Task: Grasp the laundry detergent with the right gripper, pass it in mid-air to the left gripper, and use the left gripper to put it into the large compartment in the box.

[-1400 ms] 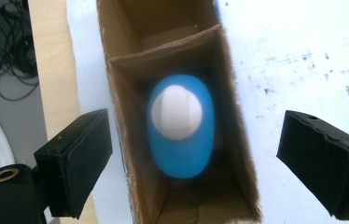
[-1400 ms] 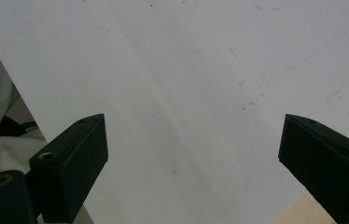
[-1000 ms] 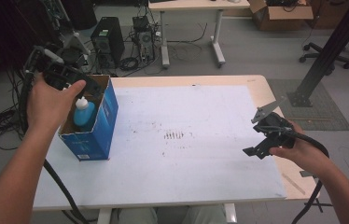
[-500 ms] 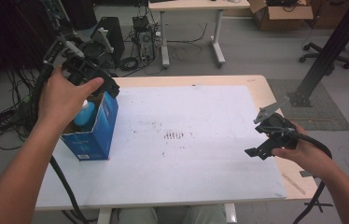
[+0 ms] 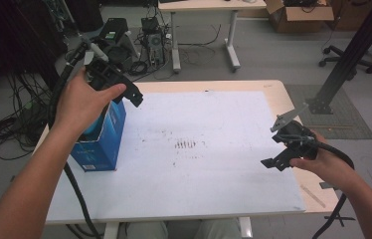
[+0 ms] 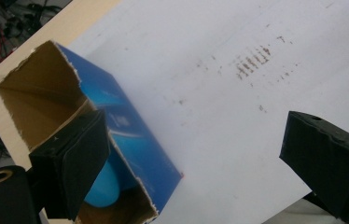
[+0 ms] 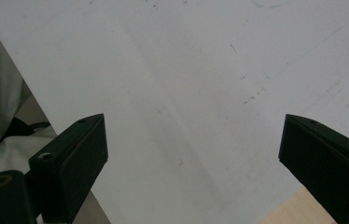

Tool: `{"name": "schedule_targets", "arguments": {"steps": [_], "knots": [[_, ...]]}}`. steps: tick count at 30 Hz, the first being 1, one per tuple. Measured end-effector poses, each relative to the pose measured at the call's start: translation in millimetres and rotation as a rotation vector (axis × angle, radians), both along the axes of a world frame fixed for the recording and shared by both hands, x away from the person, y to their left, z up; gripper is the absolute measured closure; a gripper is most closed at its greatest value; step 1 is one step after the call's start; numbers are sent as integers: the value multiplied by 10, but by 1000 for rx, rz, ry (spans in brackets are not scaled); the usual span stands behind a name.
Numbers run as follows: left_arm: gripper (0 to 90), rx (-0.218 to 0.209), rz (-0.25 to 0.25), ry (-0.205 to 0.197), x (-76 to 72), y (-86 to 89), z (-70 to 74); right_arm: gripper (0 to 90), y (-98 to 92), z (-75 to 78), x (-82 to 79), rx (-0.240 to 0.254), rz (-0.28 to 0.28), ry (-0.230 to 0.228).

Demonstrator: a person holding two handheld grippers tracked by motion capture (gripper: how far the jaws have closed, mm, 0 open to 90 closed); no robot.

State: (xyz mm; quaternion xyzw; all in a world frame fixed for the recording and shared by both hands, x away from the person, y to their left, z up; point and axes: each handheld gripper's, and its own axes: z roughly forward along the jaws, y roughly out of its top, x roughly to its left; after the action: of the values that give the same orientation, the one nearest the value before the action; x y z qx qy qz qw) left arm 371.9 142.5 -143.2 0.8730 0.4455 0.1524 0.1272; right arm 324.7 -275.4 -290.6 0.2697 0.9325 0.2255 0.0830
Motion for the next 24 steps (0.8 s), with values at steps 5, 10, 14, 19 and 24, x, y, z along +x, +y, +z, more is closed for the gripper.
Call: {"name": "schedule_targets", "arguments": {"steps": [5,10,14,19,24], "knots": [[85,-4,-52,9,1,-88,-15,80,14,9,5,-4,-2,2],[85,-12,-107,18,18,-174,-47,79,30,12,13,-7,0,4],[86,-22,-144,31,44,-265,-119,79,47,17,20,-12,1,5],[86,-11,-214,60,69,-398,-214,79,50,42,23,-14,-2,5],[91,-12,-270,70,77,-502,-270,79,43,58,23,-17,-5,5]]}}
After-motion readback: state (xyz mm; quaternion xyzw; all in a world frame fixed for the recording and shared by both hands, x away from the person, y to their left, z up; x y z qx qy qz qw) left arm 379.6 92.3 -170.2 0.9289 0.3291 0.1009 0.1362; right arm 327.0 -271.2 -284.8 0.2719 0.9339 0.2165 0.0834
